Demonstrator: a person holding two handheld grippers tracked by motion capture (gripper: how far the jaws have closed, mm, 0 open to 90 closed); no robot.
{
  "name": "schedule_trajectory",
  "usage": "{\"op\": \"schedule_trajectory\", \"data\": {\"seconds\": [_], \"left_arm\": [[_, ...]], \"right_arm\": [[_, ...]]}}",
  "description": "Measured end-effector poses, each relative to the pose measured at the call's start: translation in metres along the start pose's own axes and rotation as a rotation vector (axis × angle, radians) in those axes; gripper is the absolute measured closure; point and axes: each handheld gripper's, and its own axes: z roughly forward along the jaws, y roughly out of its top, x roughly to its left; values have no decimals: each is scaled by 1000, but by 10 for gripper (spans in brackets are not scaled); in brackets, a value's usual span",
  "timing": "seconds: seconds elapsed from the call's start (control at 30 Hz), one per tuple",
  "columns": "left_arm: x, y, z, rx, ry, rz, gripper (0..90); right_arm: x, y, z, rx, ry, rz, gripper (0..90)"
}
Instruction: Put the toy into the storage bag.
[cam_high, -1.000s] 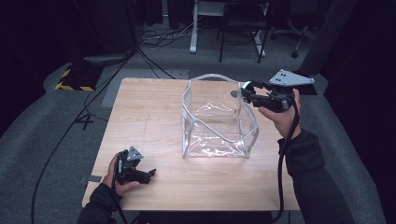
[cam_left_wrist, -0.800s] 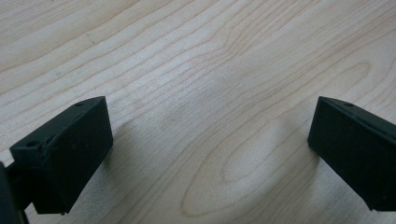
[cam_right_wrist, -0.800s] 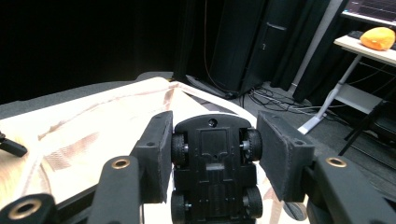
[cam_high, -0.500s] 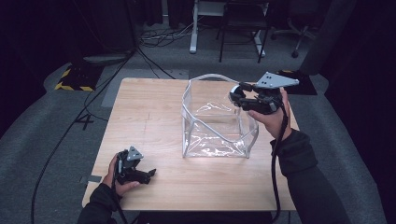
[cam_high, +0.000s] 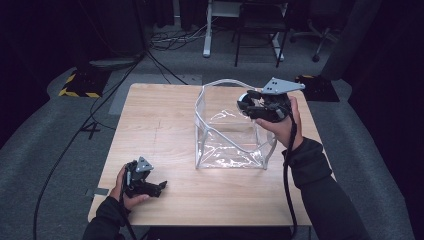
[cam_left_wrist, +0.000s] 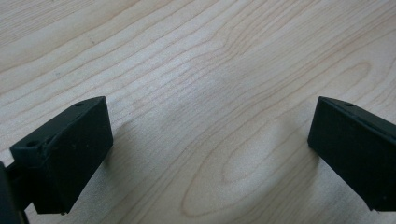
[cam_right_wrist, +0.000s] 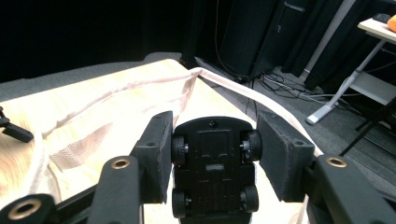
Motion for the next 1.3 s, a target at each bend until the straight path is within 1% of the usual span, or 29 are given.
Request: {"op": "schedule_trajectory", "data": {"seconds": [0.03, 0.07, 0.1, 0.13, 0.17, 0.27, 0.33, 0.37, 0.4, 0.47, 0.5, 0.53, 0.6, 0.67, 0.77, 0.8, 0.9, 1.0, 1.07, 1.1, 1.13, 1.23, 1.3], "left_arm": [[0, 0, 0, 1, -2, 0, 2], [0, 0, 0, -1, 9, 7, 2], [1, 0, 0, -1, 11, 8, 2], [0, 0, 0, 0, 5, 3, 2], [0, 0, 0, -1, 8, 6, 2], [0, 0, 0, 0, 6, 4, 2], [1, 0, 0, -1, 12, 8, 2], [0, 0, 0, 0, 6, 4, 2], [0, 0, 0, 0, 6, 4, 2], [0, 0, 0, 1, -1, 0, 2], [0, 0, 0, -3, 12, 9, 3], [0, 0, -1, -2, 13, 9, 3], [1, 0, -1, -2, 13, 9, 3], [1, 0, -1, -2, 13, 9, 3], [1, 0, -1, -2, 13, 10, 4], [0, 0, -1, -2, 13, 9, 4], [0, 0, -1, -2, 13, 9, 4], [0, 0, -1, -2, 14, 9, 4], [0, 0, -1, -2, 13, 9, 4], [0, 0, -1, -2, 13, 9, 4], [0, 0, -1, -2, 13, 9, 4], [0, 0, -1, -2, 14, 9, 4], [0, 0, -1, -2, 13, 9, 4]], "right_arm": [[1, 0, 1, 6, -3, -3, 485], [1, 1, 3, 14, -3, -5, 485], [2, 3, 6, 39, -6, -20, 485], [2, 3, 6, 39, -6, -20, 485], [2, 4, 8, 46, -8, -24, 485], [4, 8, 13, 55, 3, -18, 485], [7, 10, 18, 68, 4, -34, 485], [8, 11, 20, 74, 2, -38, 485], [10, 12, 23, 80, 5, -32, 485], [12, 14, 29, 91, 8, -38, 485], [13, 15, 31, 101, 7, -41, 485], [14, 15, 34, 107, 9, -40, 485], [16, 15, 38, 128, -1, -55, 485], [18, 15, 40, 147, 3, -58, 485], [21, 14, 41, 178, -7, -49, 485], [21, 13, 41, 198, -2, -55, 485], [23, 10, 41, 236, -13, -65, 485], [24, 6, 39, 269, -7, -70, 485], [24, 2, 36, 295, 8, -83, 484], [24, 1, 35, 302, 5, -82, 484], [23, -1, 34, 309, 11, -89, 484], [22, -5, 30, 325, 20, -88, 484], [21, -5, 28, 333, 13, -96, 484]]}}
